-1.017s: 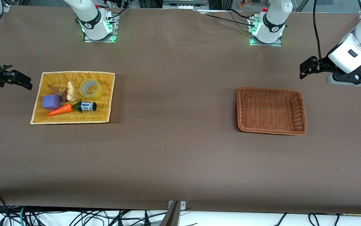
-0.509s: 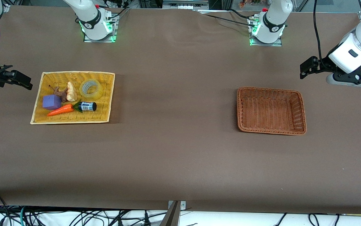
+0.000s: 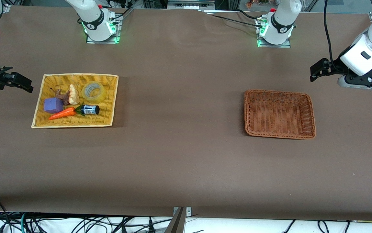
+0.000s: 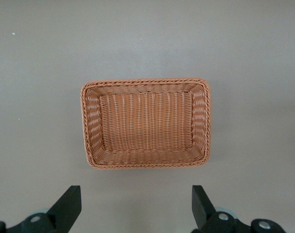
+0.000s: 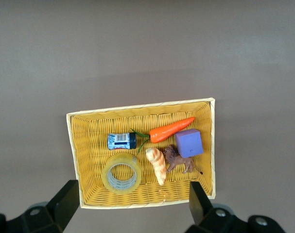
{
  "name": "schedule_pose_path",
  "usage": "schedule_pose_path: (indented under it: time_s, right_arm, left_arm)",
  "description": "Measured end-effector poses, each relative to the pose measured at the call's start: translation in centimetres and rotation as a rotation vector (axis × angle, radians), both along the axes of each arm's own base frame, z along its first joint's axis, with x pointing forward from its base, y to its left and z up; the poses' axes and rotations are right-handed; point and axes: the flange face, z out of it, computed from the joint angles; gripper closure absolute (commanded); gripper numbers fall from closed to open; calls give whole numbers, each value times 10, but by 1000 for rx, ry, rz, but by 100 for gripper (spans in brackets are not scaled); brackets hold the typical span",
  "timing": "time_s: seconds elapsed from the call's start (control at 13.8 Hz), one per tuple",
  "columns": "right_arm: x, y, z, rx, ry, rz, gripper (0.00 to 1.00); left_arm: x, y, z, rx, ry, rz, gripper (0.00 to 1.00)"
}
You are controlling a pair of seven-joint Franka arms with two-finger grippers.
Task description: Transfer tape with both arms
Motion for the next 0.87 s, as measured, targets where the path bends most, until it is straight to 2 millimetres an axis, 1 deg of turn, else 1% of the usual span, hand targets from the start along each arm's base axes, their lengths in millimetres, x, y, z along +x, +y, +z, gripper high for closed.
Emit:
schedule_pose_path:
  time_s: [0.29,0.65,0.87]
  right_arm:
    - [0,-11,1,-2,-3,-19,0]
    - [0,-11,6,-2,-15,-22,0]
    - [2,-12,4,-2,-19,-27,0]
  left_arm:
    - [0,0,0,0,0,0,0]
    - [0,0,0,0,0,-2,0]
    - [0,0,0,0,0,-2,0]
